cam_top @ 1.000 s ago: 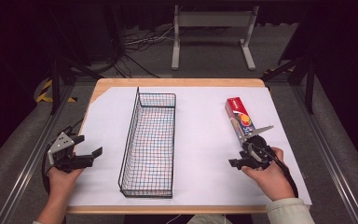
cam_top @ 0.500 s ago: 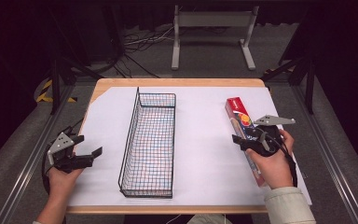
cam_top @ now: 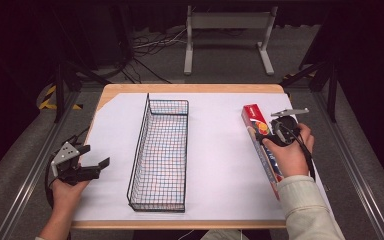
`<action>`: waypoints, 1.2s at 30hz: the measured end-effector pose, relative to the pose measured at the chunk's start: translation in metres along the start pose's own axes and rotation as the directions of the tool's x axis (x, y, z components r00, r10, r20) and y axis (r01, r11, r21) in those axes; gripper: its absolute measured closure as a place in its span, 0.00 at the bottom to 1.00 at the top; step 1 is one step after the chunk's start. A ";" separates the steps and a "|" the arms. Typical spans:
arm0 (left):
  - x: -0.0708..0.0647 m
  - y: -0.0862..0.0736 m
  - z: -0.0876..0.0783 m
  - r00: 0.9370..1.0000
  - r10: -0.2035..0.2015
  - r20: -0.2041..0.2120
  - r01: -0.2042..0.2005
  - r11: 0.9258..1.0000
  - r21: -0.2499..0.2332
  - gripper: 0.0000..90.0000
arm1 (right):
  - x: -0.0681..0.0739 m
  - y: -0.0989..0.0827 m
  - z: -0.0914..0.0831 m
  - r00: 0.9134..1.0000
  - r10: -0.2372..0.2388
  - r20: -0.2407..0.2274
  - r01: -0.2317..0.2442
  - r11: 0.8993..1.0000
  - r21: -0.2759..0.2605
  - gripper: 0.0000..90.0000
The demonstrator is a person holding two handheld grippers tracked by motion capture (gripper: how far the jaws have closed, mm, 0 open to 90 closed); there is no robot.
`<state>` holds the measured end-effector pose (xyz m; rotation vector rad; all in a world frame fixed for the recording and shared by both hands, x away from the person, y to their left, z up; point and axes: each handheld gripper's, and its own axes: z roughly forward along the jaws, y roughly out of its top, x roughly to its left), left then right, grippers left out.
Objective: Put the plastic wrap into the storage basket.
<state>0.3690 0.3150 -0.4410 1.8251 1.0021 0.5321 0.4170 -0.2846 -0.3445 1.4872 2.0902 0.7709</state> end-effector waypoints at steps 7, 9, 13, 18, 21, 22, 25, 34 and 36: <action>0.000 0.000 0.000 1.000 0.004 -0.004 -0.004 1.000 0.002 0.08 | -0.011 0.003 0.033 0.998 0.033 0.059 -0.039 0.994 0.102 0.26; 0.000 0.000 0.000 1.000 0.005 -0.004 -0.005 1.000 0.002 0.08 | -0.015 0.002 0.040 0.998 0.058 0.035 -0.062 0.990 0.129 0.23; 0.000 0.000 0.000 1.000 0.007 -0.004 -0.007 1.000 0.002 0.08 | -0.021 -0.003 0.051 0.996 0.086 0.031 -0.090 0.979 0.184 0.20; 0.000 0.000 0.000 1.000 0.007 -0.004 -0.007 1.000 0.004 0.08 | -0.021 -0.011 0.063 0.996 0.086 0.034 -0.092 0.954 0.287 0.22; 0.000 0.000 0.001 1.000 0.004 -0.006 -0.004 1.000 0.007 0.09 | -0.020 -0.013 0.066 0.996 0.076 0.047 -0.087 0.945 0.316 0.28; 0.000 0.000 0.001 1.000 0.006 -0.006 -0.006 1.000 0.007 0.09 | -0.020 -0.014 0.068 0.997 0.069 0.042 -0.079 0.940 0.333 0.29; 0.000 0.000 0.001 1.000 0.006 -0.006 -0.006 1.000 0.007 0.09 | -0.018 -0.015 0.071 0.997 0.060 0.040 -0.070 0.931 0.358 0.35; 0.000 -0.001 0.001 1.000 0.001 -0.004 -0.001 1.000 0.005 0.09 | -0.016 -0.011 0.077 0.993 0.090 0.072 -0.113 0.883 0.455 0.39; 0.000 -0.001 0.001 1.000 0.000 -0.001 0.000 1.000 0.002 0.08 | -0.017 -0.009 0.078 0.994 0.086 0.064 -0.106 0.873 0.476 0.39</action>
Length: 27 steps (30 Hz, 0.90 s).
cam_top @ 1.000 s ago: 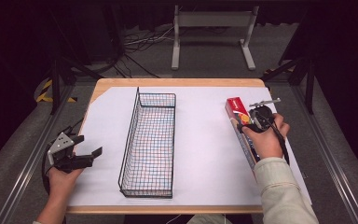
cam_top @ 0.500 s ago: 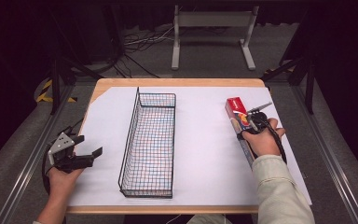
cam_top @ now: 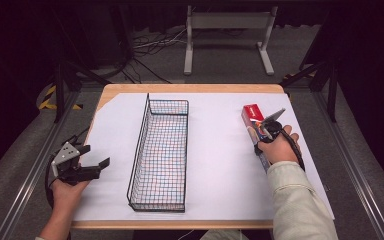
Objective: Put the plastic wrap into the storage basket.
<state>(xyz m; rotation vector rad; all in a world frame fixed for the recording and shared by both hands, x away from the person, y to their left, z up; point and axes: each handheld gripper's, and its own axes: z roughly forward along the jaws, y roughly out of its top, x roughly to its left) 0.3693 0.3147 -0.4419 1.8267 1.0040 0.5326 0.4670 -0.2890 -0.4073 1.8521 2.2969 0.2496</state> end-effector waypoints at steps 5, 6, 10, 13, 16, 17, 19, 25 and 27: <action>0.000 0.000 0.000 1.000 0.001 0.000 -0.001 1.000 -0.001 0.08 | 0.002 0.003 0.000 1.000 -0.005 0.011 0.005 1.000 0.030 0.41; 0.000 0.000 0.000 1.000 0.001 0.000 -0.001 1.000 -0.001 0.08 | 0.002 0.003 0.000 1.000 -0.005 0.011 0.005 1.000 0.030 0.41; 0.000 0.000 0.000 1.000 -0.002 0.001 0.002 1.000 -0.003 0.08 | 0.001 0.001 -0.001 1.000 0.015 0.008 -0.016 1.000 0.016 0.43; 0.000 0.000 0.000 1.000 -0.002 0.000 0.002 1.000 -0.003 0.08 | 0.001 0.000 -0.001 1.000 0.025 0.010 -0.025 1.000 0.005 0.43; 0.000 0.000 0.000 1.000 0.003 -0.001 -0.003 1.000 -0.003 0.08 | 0.000 -0.001 -0.001 1.000 0.018 0.002 -0.018 1.000 0.002 0.42; 0.000 0.000 0.000 1.000 0.003 -0.001 -0.003 1.000 -0.002 0.08 | 0.000 -0.001 -0.001 1.000 0.026 0.003 -0.026 1.000 0.001 0.42; 0.000 0.000 -0.001 1.000 0.002 -0.001 -0.002 1.000 -0.004 0.08 | 0.001 0.000 -0.001 0.999 0.033 0.010 -0.034 0.999 0.007 0.43; 0.001 0.000 -0.001 1.000 -0.004 0.000 0.004 1.000 -0.007 0.08 | 0.004 0.003 -0.004 0.997 0.071 0.019 -0.071 0.997 0.016 0.45; 0.000 0.000 -0.001 1.000 -0.003 -0.001 0.003 1.000 -0.006 0.08 | 0.004 0.002 -0.009 0.994 0.105 0.018 -0.105 0.994 0.000 0.45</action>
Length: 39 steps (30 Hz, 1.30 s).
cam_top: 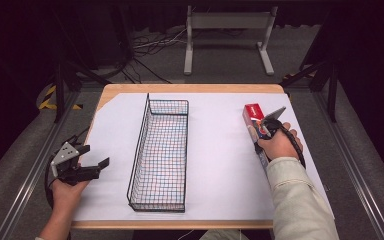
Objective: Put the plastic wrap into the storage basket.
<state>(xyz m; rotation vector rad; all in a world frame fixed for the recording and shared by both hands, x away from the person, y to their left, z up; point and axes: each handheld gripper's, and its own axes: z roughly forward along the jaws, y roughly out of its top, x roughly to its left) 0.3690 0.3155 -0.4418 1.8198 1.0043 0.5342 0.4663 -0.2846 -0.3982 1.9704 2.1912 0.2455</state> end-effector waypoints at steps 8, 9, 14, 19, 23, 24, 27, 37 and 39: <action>0.000 0.000 0.000 1.000 0.006 -0.002 -0.006 1.000 0.001 0.08 | 0.003 -0.003 -0.030 0.997 0.077 -0.029 -0.079 0.994 -0.075 0.45; 0.000 0.000 0.000 1.000 0.006 -0.002 -0.006 1.000 0.000 0.08 | 0.004 -0.003 -0.035 0.996 0.084 -0.029 -0.087 0.993 -0.083 0.45; 0.000 0.000 0.000 1.000 0.006 -0.004 -0.006 1.000 -0.004 0.08 | 0.007 -0.004 -0.053 0.989 0.145 -0.038 -0.148 0.982 -0.121 0.45; -0.001 -0.001 0.000 1.000 0.013 -0.012 -0.013 1.000 -0.009 0.08 | 0.010 -0.004 -0.070 0.987 0.153 -0.040 -0.157 0.978 -0.139 0.45; -0.001 -0.001 0.000 1.000 0.010 -0.013 -0.010 1.000 -0.014 0.08 | 0.013 -0.005 -0.079 0.986 0.159 -0.046 -0.164 0.976 -0.146 0.45; -0.001 -0.001 0.000 1.000 0.012 -0.013 -0.012 1.000 -0.014 0.08 | 0.015 -0.005 -0.082 0.987 0.156 -0.044 -0.161 0.974 -0.156 0.45; -0.003 -0.001 0.001 0.999 0.025 -0.020 -0.026 1.000 -0.015 0.08 | 0.020 -0.007 -0.090 0.989 0.147 -0.033 -0.150 0.974 -0.167 0.45; -0.004 -0.002 0.001 0.999 0.041 -0.032 -0.042 0.999 -0.013 0.08 | 0.029 -0.009 -0.115 0.981 0.185 -0.062 -0.194 0.961 -0.196 0.45; -0.005 -0.003 0.002 0.998 0.048 -0.036 -0.048 0.999 -0.001 0.08 | 0.034 -0.011 -0.121 0.978 0.196 -0.068 -0.206 0.958 -0.199 0.45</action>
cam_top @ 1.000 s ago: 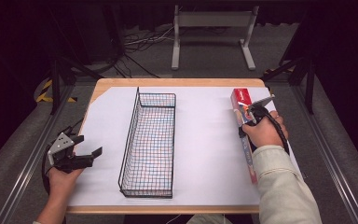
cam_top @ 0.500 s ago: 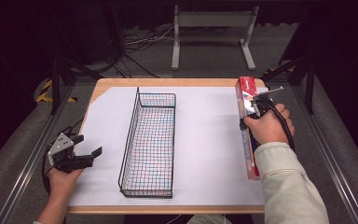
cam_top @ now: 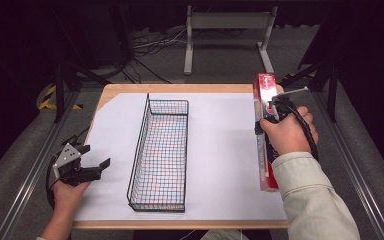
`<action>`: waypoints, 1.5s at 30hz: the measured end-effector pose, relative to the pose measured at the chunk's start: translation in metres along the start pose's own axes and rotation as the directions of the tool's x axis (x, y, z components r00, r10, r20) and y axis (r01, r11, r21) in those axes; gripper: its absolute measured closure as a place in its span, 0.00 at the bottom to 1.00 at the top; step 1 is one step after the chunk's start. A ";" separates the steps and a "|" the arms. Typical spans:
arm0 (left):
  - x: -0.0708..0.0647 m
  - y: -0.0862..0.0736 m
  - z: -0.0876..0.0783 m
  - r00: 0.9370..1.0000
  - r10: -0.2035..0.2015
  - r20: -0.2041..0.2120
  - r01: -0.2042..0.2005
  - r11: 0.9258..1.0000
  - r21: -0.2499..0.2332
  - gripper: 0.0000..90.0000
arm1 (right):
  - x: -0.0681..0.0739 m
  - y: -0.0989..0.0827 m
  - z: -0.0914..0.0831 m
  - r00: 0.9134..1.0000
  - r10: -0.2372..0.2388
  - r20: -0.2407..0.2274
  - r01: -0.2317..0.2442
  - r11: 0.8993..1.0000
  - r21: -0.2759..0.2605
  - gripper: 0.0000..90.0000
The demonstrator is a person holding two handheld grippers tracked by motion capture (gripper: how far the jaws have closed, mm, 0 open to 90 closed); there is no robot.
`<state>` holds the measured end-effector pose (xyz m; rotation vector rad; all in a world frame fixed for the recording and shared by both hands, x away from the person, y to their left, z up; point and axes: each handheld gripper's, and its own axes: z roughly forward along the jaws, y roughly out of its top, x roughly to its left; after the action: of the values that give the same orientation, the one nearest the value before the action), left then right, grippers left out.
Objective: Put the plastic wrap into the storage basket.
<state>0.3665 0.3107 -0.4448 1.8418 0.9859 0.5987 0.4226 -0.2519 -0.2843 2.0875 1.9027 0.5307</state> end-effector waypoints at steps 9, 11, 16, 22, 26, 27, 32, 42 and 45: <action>-0.003 -0.001 0.001 1.000 0.016 -0.010 -0.016 1.000 0.006 0.08 | 0.018 -0.004 -0.009 0.997 0.068 -0.023 -0.069 0.998 -0.003 0.45; -0.004 -0.001 0.000 1.000 0.020 -0.012 -0.020 1.000 0.002 0.08 | 0.021 -0.004 -0.010 0.997 0.074 -0.028 -0.075 0.997 -0.006 0.45; -0.004 -0.001 -0.002 1.000 0.021 -0.010 -0.021 1.000 -0.013 0.08 | 0.043 -0.007 -0.022 0.996 0.084 -0.030 -0.084 0.996 -0.003 0.45; -0.003 -0.002 -0.002 1.000 0.015 -0.013 -0.015 1.000 -0.014 0.08 | 0.070 -0.011 -0.028 0.995 0.088 -0.054 -0.089 0.996 -0.007 0.44; -0.004 -0.001 -0.002 1.000 0.022 -0.018 -0.022 1.000 -0.010 0.08 | 0.082 -0.013 -0.029 0.994 0.097 -0.056 -0.097 0.995 -0.001 0.44; -0.004 -0.001 -0.001 1.000 0.023 -0.019 -0.023 1.000 -0.009 0.08 | 0.089 -0.013 -0.029 0.994 0.094 -0.061 -0.094 0.996 0.003 0.44; -0.004 -0.002 -0.002 1.000 0.022 -0.020 -0.023 1.000 -0.013 0.08 | 0.099 -0.016 -0.026 0.993 0.088 -0.074 -0.088 0.996 0.007 0.44; -0.005 -0.001 -0.001 0.999 0.029 -0.018 -0.029 1.000 -0.009 0.08 | 0.122 -0.021 -0.016 0.984 0.091 -0.150 -0.088 0.996 0.023 0.44; -0.005 -0.001 0.000 0.999 0.035 -0.018 -0.035 0.999 -0.006 0.08 | 0.131 -0.022 -0.008 0.984 0.082 -0.157 -0.078 0.997 0.029 0.44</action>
<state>0.3627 0.3069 -0.4458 1.8543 0.9643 0.6400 0.4091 -0.1194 -0.2745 2.2035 1.9228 0.7161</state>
